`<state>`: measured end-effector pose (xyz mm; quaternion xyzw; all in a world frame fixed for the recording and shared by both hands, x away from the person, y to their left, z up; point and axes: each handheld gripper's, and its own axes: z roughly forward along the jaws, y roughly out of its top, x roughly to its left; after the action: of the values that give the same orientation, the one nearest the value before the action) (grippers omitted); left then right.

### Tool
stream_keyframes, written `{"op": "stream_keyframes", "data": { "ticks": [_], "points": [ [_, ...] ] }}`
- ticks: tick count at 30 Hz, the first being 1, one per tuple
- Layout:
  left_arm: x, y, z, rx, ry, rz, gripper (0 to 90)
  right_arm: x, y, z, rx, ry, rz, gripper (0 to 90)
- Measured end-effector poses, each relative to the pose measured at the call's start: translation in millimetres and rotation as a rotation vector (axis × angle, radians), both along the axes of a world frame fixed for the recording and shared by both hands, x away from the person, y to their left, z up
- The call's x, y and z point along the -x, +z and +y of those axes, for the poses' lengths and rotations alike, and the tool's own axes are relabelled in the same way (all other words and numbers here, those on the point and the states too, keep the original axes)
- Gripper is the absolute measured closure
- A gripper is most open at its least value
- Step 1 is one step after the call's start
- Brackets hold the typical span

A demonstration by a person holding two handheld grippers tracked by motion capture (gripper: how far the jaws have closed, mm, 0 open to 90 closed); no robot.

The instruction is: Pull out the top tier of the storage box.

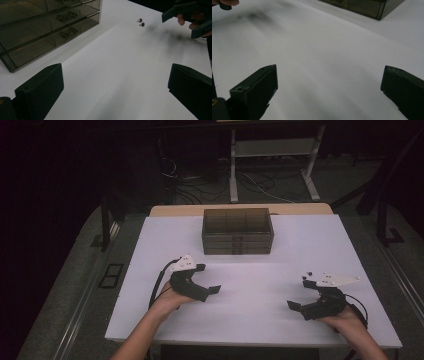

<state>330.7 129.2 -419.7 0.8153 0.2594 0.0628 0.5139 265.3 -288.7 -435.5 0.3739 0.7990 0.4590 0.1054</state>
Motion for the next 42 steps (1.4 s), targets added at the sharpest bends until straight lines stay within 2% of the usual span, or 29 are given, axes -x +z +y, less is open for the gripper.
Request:
{"op": "stream_keyframes", "data": {
  "ticks": [15,42],
  "points": [
    [-7.3,0.9,-7.1,-0.016,-0.002,-0.021,0.0,0.1,-0.9,1.0,-0.002,0.008,0.005,0.5],
    [-18.9,9.8,-23.0,0.001,-0.018,-0.053,0.0,0.1,-0.8,0.0,-0.013,0.006,0.007,0.5]
  ]
}}
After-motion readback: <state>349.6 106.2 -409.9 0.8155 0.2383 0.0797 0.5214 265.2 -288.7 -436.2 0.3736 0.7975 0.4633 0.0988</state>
